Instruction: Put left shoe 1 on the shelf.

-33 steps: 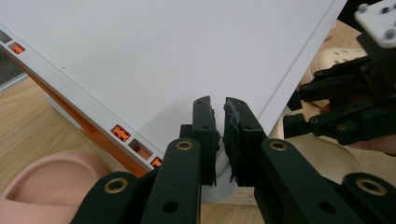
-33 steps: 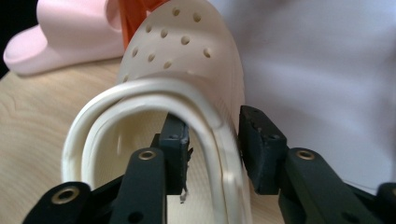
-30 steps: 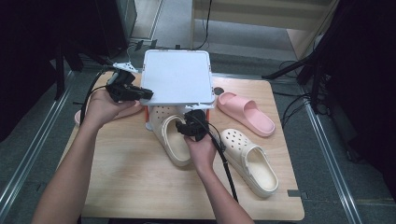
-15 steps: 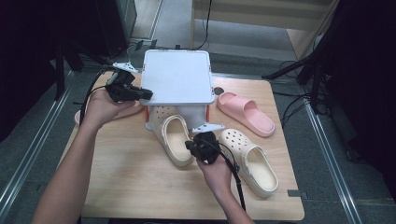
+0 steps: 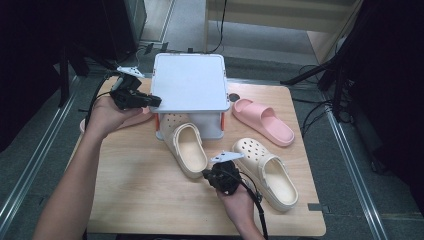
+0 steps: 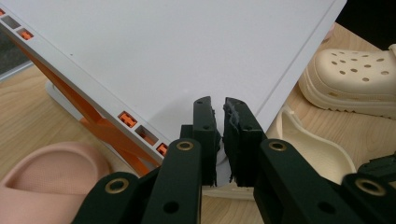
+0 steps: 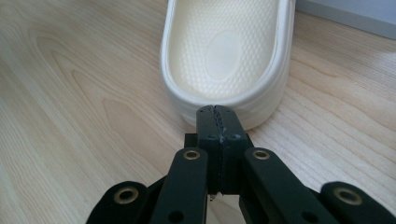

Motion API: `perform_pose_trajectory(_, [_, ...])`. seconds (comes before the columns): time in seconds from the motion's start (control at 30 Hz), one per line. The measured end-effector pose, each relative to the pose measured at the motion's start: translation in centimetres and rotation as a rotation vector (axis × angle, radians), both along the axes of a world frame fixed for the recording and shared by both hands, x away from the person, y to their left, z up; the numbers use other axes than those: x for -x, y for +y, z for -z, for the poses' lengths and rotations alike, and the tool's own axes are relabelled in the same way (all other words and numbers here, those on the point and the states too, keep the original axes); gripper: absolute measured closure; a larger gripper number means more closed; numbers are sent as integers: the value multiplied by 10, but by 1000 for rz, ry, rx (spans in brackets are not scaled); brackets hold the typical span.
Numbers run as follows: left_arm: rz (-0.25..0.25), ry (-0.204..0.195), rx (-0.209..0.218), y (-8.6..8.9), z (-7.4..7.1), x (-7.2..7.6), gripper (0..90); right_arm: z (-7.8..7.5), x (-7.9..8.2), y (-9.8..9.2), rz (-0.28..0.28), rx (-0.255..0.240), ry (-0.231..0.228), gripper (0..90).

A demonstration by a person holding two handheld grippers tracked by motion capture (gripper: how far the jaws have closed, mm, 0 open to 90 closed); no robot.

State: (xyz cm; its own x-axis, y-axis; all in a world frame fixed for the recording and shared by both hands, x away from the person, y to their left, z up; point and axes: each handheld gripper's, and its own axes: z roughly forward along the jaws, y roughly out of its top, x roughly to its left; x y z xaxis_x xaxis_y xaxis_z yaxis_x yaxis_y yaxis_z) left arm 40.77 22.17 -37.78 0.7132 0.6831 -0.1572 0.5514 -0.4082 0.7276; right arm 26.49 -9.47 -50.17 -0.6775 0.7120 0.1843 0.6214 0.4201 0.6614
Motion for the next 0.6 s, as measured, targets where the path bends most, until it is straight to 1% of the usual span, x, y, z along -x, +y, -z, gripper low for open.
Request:
perform_pose_trajectory(0.07, [1,0,-1,1,0,0,828,2,4,0,-9,13,-6,900])
perform_pose_trajectory(0.13, [1,-1,2,1,0,0,828,6,6,-1,-8,28,-2,900])
perform_pose_trajectory(0.17, [2,-1,2,1,0,0,828,10,6,0,-13,37,-1,900])
perform_pose_trajectory(0.2, [1,-2,0,1,0,0,828,13,6,1,-11,45,13,900])
perform_pose_trajectory(0.27, [-3,-5,-4,0,0,1,828,18,3,4,-16,53,15,900])
perform_pose_trajectory(0.37, [-3,-10,-11,0,0,2,828,21,0,9,-20,60,19,900])
perform_pose_trajectory(0.4, [-1,-8,-11,0,0,3,829,21,-1,11,-27,52,21,900])
perform_pose_trajectory(0.47, [-4,-4,-4,1,0,3,829,18,-2,15,-22,24,24,900])
perform_pose_trajectory(0.53, [-6,2,1,2,0,3,828,15,-3,19,-24,13,18,900])
perform_pose_trajectory(0.6, [-4,2,-3,2,0,3,828,12,-5,23,-27,-3,8,900])
